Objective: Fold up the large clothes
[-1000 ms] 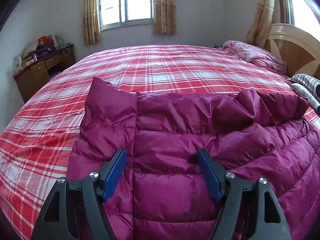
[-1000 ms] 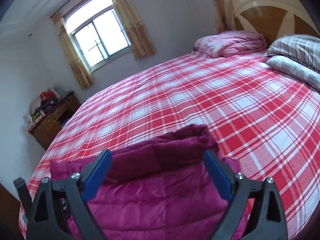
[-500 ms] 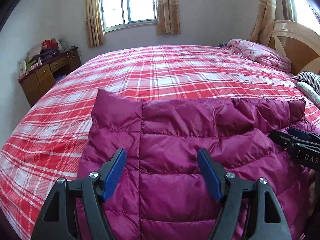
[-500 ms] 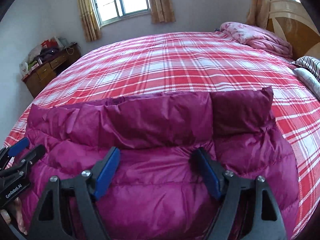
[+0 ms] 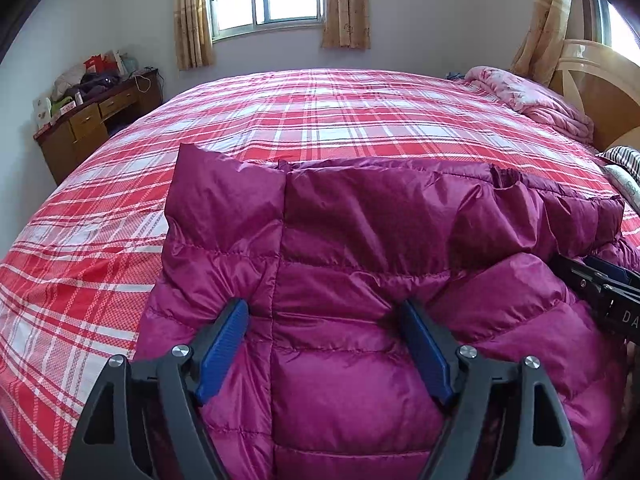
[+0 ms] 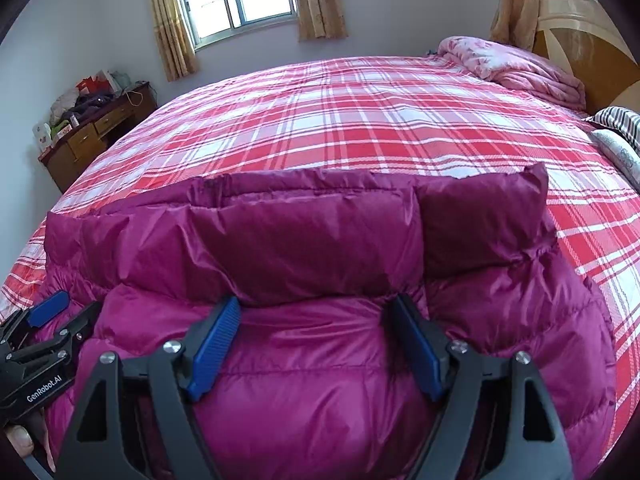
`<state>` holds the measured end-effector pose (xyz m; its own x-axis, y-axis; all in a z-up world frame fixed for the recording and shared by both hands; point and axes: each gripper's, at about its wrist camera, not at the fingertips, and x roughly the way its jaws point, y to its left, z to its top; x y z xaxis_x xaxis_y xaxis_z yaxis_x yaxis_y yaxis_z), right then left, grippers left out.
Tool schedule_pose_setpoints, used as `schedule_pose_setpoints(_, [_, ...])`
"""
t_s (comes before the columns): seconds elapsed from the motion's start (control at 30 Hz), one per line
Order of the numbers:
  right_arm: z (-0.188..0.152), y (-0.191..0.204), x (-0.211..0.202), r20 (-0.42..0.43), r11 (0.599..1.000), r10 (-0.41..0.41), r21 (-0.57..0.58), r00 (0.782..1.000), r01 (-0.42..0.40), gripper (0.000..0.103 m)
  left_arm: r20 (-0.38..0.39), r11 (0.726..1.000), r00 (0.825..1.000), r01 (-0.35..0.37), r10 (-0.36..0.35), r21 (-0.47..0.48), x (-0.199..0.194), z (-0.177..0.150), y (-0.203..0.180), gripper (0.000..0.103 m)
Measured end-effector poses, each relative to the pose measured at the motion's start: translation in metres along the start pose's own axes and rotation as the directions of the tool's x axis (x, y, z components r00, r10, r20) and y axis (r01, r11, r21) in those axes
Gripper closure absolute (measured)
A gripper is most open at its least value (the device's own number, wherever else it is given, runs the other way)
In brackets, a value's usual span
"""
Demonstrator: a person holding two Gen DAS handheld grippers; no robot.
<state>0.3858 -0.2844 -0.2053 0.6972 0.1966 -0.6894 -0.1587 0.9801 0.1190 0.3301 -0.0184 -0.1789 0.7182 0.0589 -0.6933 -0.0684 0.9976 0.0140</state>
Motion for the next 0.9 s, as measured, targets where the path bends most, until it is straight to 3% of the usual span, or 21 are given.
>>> schedule_pose_setpoints(0.9, [0.001,0.005,0.017,-0.082,0.998,-0.05,-0.038,0.995,0.047,0.018,-0.022,0.999,0.999,-0.037,0.038,0.026,0.01,0.0,-0.008,0.022])
